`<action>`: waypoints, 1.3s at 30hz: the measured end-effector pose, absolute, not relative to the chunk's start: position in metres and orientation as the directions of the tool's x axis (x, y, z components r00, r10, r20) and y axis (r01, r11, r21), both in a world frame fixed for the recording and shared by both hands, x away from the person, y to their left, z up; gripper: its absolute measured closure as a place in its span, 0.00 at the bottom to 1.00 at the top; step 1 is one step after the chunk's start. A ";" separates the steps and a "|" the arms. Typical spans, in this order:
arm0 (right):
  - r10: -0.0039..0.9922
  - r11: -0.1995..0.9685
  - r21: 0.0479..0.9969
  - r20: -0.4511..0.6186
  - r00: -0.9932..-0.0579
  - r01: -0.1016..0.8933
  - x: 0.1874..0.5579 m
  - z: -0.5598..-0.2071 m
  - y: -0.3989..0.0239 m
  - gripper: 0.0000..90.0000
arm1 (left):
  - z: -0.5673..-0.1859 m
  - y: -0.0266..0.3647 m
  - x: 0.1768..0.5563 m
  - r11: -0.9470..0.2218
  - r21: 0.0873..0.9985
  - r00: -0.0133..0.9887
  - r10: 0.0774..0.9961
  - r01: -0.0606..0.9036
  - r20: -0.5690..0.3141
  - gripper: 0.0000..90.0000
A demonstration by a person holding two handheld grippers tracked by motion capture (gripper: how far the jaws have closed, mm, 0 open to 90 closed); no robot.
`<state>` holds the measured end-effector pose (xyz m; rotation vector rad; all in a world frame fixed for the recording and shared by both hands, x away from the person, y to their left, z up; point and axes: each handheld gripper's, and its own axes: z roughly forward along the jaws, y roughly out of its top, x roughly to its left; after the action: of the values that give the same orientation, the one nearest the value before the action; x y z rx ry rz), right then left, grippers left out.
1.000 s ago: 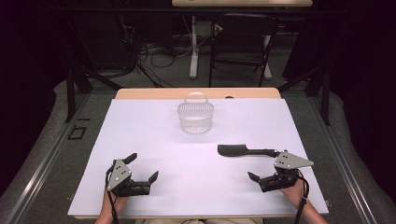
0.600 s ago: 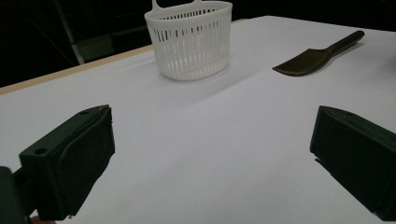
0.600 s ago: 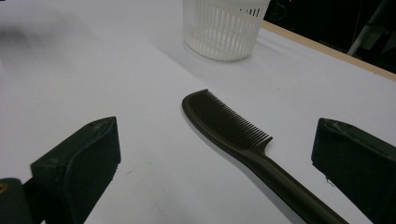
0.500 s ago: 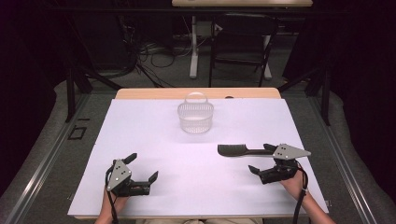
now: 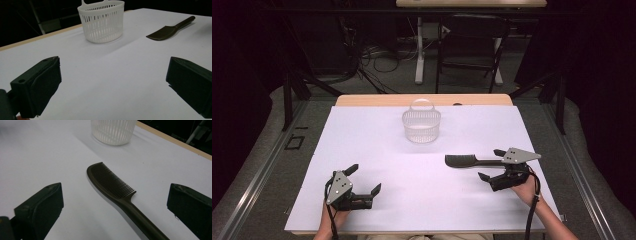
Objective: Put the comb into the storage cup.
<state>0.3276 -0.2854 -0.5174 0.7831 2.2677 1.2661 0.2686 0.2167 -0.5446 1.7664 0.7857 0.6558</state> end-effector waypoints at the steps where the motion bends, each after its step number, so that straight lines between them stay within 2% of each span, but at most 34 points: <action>1: 0.653 0.428 0.864 -0.092 -0.752 0.266 0.329 -0.517 -0.285 0.00 | -0.545 0.217 0.269 -0.238 0.951 0.636 0.770 0.197 0.061 0.00; 23: 0.627 0.498 0.814 -0.100 -0.773 0.298 0.357 -0.506 -0.282 0.00 | -0.544 0.216 0.268 -0.242 0.950 0.637 0.768 0.195 0.065 0.00; 39: 0.583 0.605 0.720 -0.110 -0.805 0.340 0.377 -0.505 -0.278 0.00 | -0.544 0.216 0.269 -0.245 0.950 0.638 0.767 0.194 0.068 0.00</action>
<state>0.3767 -0.2780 -0.5054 0.7459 2.4997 1.0198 0.2688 0.2160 -0.5444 1.7727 0.7784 0.6579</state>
